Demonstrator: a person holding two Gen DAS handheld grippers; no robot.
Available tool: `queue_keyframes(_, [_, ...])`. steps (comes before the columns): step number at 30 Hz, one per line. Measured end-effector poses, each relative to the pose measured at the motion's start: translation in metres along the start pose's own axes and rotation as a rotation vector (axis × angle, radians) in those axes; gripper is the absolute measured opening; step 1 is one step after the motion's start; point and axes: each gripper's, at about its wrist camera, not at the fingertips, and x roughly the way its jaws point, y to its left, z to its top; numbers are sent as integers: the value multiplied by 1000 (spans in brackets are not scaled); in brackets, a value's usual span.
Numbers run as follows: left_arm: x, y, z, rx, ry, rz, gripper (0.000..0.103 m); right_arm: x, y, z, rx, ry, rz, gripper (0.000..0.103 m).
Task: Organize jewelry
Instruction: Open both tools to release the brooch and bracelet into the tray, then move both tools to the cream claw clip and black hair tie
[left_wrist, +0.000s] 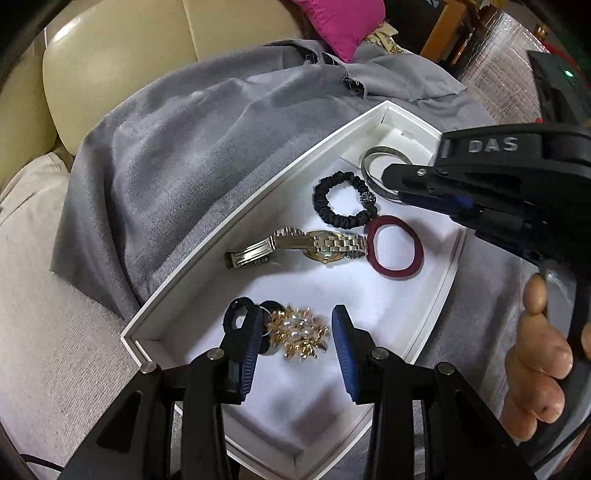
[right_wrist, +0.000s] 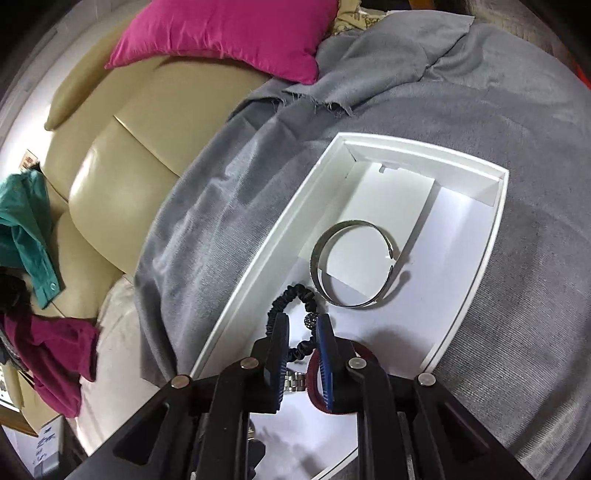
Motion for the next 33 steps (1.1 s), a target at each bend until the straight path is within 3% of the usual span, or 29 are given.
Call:
queue_keyframes(3, [-1,-3,1,11,-17,-6,53,-14,-5,-2,31,-35,33,17])
queue_keyframes(6, [-7,-12,2,47,-56,17,54,-28,-9,-5,43,-66,41,17])
queue_keyframes(13, [-43,-41,-2,170,-288,119,61,-99,-53,-29,122,-191,75,17])
queue_keyframes(16, [-49,-64,-10,240,-340,136,63,-138,-87,-49,178,-248,68,17])
queue_keyframes(26, [-46,-149,-44,412,-366,104,64,-237,-221,-137,430,-397,11,21])
queue_keyframes(33, [-33,-210,-71,510,-347,67,65,-284,-312,-180,645,-518,-18,33])
